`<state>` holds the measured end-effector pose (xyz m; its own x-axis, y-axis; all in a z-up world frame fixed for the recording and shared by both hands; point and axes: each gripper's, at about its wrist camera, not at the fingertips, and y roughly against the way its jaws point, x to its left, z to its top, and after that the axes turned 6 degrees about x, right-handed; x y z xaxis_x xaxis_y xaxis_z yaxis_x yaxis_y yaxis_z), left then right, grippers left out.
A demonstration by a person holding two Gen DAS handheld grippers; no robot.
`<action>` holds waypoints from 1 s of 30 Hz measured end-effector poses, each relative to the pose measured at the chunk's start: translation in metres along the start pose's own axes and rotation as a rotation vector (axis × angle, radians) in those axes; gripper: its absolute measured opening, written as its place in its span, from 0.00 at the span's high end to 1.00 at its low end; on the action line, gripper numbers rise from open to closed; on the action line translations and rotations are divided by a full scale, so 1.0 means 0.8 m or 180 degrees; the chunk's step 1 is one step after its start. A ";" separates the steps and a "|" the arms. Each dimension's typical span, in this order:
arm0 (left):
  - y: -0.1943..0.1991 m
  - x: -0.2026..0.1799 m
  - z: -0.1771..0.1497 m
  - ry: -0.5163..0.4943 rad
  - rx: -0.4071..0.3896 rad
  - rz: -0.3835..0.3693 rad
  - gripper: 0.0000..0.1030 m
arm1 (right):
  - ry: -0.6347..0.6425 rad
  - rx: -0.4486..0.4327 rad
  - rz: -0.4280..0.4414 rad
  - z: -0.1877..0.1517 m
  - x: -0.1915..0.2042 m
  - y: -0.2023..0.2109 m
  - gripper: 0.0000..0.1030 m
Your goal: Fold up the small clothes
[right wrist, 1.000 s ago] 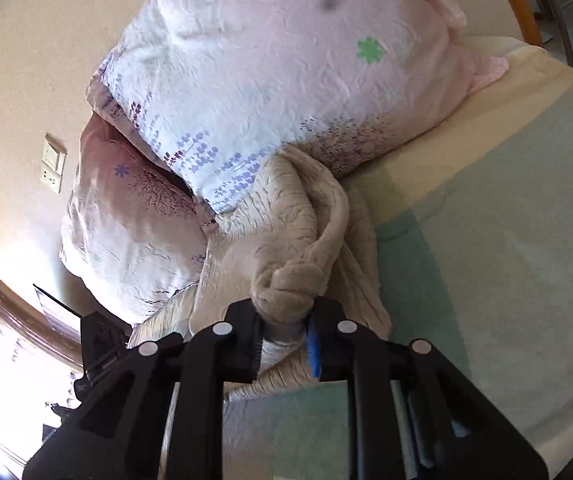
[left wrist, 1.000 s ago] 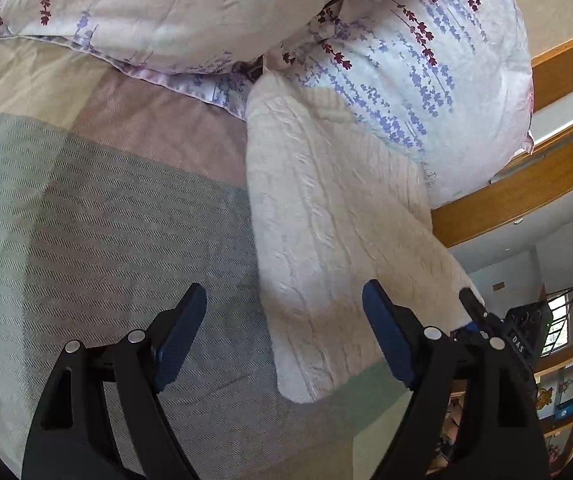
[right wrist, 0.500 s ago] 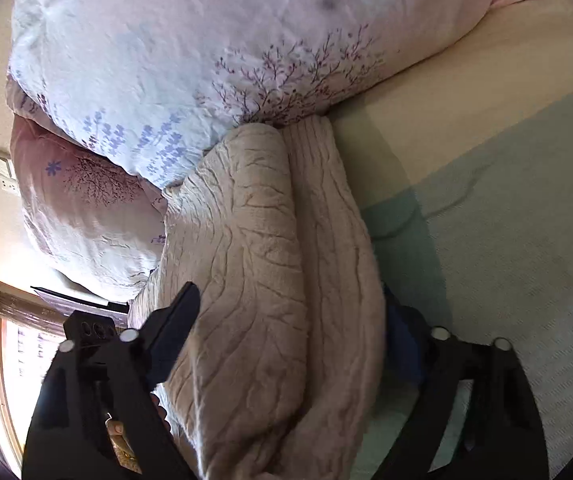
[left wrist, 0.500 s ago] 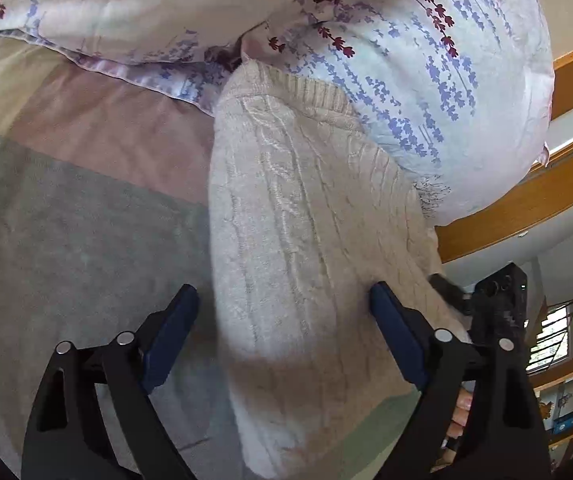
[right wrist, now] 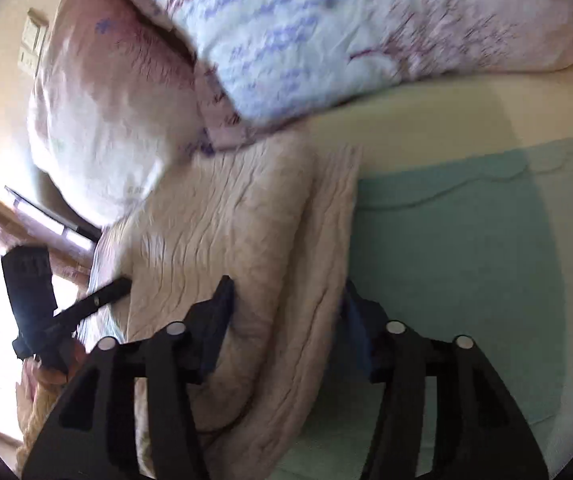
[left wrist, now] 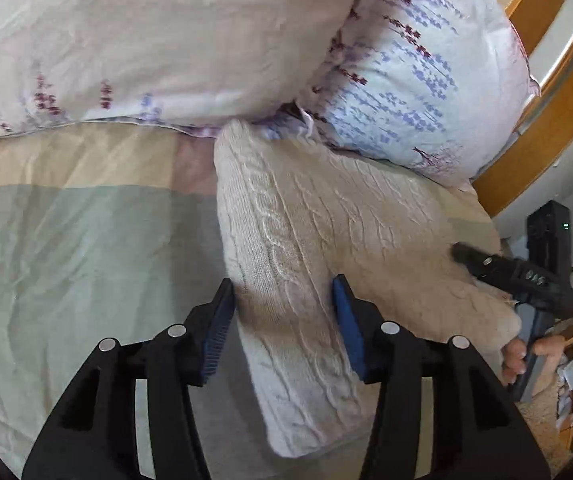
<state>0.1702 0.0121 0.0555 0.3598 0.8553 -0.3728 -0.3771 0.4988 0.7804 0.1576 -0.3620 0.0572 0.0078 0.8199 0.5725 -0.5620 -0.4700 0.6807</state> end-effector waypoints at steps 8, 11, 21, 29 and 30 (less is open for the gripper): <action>0.056 -0.031 -0.039 -0.0196 -0.0490 0.0519 0.25 | 0.0092 0.0204 -0.0175 0.019 0.019 -0.055 0.90; 0.054 -0.041 -0.065 -0.0184 -0.0431 0.0488 0.19 | -0.0362 -0.0068 -0.0215 0.026 -0.014 -0.046 0.94; 0.021 -0.057 -0.114 -0.0177 -0.0244 0.0862 0.01 | 0.0142 -0.0543 -0.0687 -0.049 0.035 0.067 0.02; -0.027 -0.081 -0.134 -0.0411 0.0105 0.1382 0.01 | 0.0776 -0.0080 -0.1242 -0.167 0.080 0.031 0.02; -0.025 -0.083 -0.135 -0.0418 0.0062 0.1402 0.01 | 0.0799 -0.0027 -0.1270 -0.170 0.084 0.018 0.02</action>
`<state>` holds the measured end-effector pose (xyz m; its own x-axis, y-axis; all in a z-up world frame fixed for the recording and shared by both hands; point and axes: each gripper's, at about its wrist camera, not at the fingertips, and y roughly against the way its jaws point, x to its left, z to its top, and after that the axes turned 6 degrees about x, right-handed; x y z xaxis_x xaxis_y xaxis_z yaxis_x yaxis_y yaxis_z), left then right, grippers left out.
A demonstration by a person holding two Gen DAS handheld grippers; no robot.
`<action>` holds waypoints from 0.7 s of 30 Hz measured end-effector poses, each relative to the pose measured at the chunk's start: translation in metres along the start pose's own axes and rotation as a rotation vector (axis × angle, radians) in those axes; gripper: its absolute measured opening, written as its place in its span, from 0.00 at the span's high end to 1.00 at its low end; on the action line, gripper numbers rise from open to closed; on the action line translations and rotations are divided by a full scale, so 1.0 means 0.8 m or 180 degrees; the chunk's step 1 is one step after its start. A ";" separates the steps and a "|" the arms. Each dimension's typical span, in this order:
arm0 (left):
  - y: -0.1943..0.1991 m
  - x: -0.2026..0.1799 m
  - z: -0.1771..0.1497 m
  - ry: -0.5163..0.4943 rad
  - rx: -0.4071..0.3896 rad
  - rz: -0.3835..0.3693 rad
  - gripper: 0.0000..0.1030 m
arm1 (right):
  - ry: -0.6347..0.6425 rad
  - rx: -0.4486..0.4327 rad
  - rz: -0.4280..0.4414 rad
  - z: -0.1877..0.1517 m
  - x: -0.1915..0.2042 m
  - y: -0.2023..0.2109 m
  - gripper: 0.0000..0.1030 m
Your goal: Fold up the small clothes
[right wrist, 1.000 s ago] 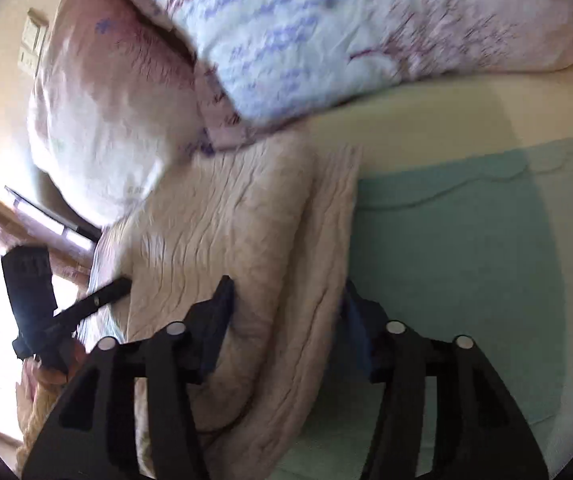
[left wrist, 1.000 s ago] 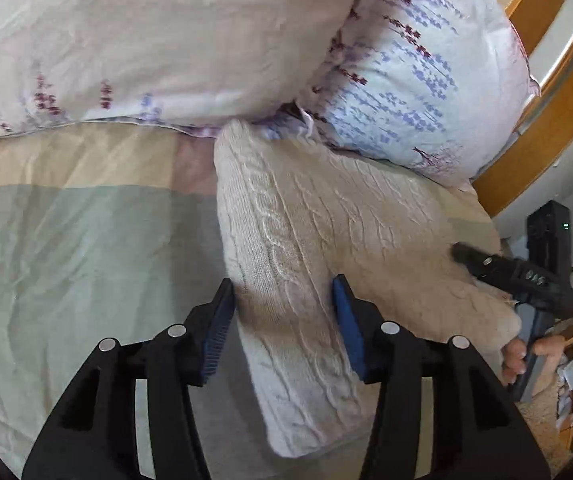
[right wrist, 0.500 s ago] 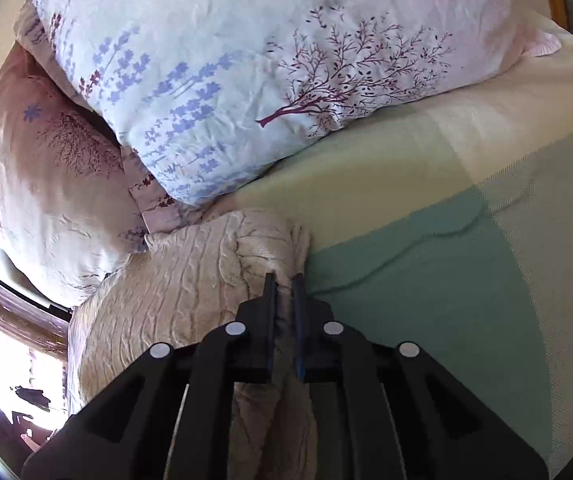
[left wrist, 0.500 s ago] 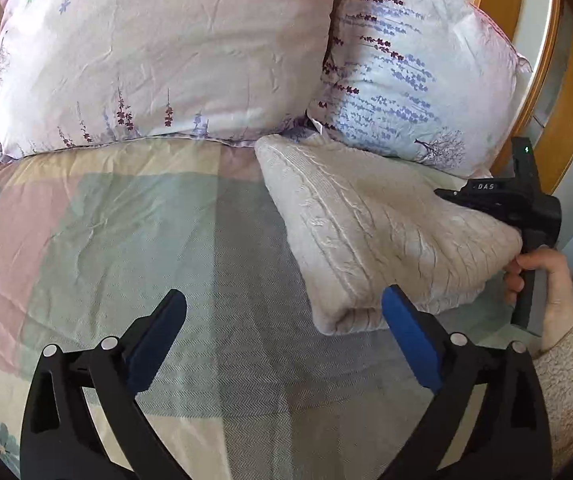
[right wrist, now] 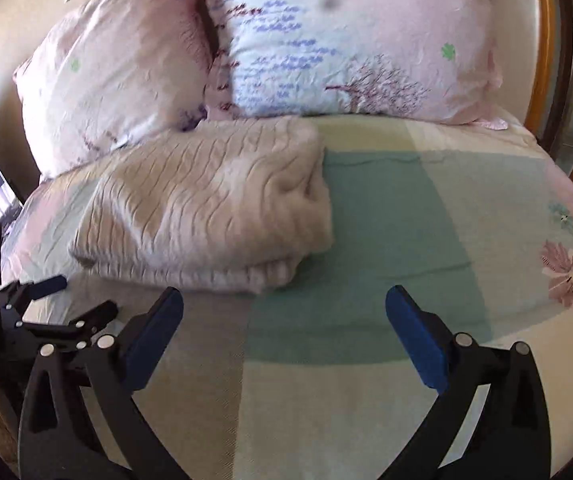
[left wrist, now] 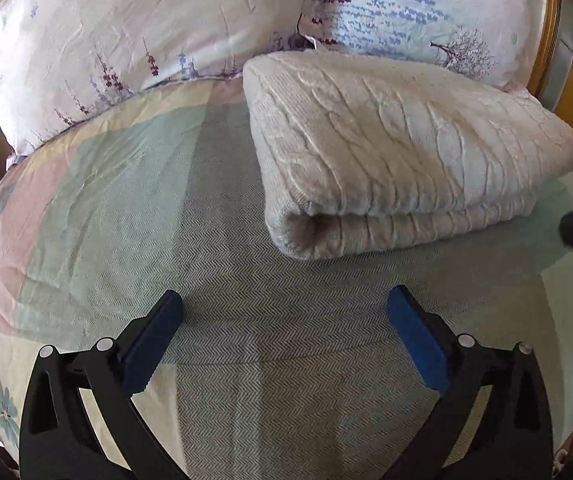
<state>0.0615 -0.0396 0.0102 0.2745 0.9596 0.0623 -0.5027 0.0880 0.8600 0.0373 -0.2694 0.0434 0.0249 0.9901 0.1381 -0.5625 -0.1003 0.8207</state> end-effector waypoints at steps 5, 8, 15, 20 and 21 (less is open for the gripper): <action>-0.003 0.008 0.001 0.0077 0.0034 -0.0073 0.01 | 0.0041 0.0115 -0.0175 0.001 0.031 -0.038 0.02; -0.002 0.007 0.001 0.0073 0.0033 -0.0070 0.01 | 0.0062 0.0240 -0.0329 0.001 0.039 -0.047 0.02; -0.002 0.007 0.001 0.0074 0.0034 -0.0069 0.01 | 0.0070 0.0245 -0.0413 -0.004 0.043 -0.049 0.02; -0.002 0.006 0.001 0.0074 0.0034 -0.0069 0.01 | 0.0074 0.0245 -0.0411 -0.004 0.042 -0.049 0.02; -0.002 0.006 0.001 0.0074 0.0034 -0.0068 0.01 | 0.0074 0.0246 -0.0411 -0.004 0.042 -0.049 0.02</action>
